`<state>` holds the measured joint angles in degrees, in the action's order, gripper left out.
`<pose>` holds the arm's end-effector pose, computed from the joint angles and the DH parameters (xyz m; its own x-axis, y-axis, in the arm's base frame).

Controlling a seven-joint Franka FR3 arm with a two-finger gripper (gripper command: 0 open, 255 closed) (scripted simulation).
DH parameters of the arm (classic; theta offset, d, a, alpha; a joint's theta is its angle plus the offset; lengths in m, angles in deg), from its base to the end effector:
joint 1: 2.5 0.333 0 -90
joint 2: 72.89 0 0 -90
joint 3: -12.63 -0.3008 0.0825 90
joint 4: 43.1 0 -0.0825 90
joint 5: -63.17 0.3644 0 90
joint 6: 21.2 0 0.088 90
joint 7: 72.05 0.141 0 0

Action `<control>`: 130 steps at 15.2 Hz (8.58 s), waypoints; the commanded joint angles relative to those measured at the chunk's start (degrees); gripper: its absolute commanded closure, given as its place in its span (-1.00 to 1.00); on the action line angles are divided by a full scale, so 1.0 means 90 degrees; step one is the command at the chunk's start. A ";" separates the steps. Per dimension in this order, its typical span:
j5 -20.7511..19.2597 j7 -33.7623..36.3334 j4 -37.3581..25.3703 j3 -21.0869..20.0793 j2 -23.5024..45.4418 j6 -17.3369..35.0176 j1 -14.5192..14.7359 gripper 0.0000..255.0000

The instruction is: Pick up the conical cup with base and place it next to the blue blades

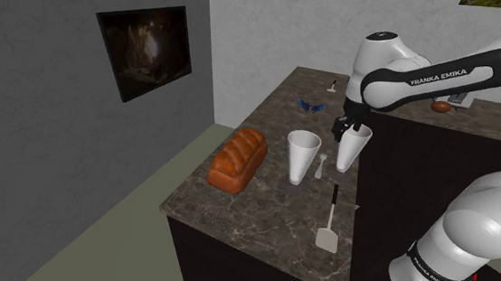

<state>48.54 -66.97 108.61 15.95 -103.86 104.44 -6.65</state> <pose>0.3672 -0.0628 0.3860 0.9940 -0.0633 0.0892 -0.0786 -0.9804 0.1809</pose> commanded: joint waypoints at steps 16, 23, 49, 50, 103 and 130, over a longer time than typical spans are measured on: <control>-0.0036 0.0002 0.0084 0.0027 0.0067 0.0159 -0.0025 1.00; 0.0028 -0.0077 -0.0154 0.0016 -0.0091 -0.0232 0.0001 1.00; 0.0288 -0.0487 -0.2153 -0.0086 -0.0408 -0.2520 0.0081 1.00; 0.0295 -0.0501 -0.2244 -0.0090 -0.0400 -0.2601 0.0082 1.00; 0.1775 -0.4206 -0.8935 0.2004 0.5702 -0.2805 -0.1457 1.00; 0.2055 -0.4373 -0.7782 0.1944 0.6467 -0.0915 -0.1657 1.00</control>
<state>66.95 -106.30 38.41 33.48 -45.95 95.67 -21.50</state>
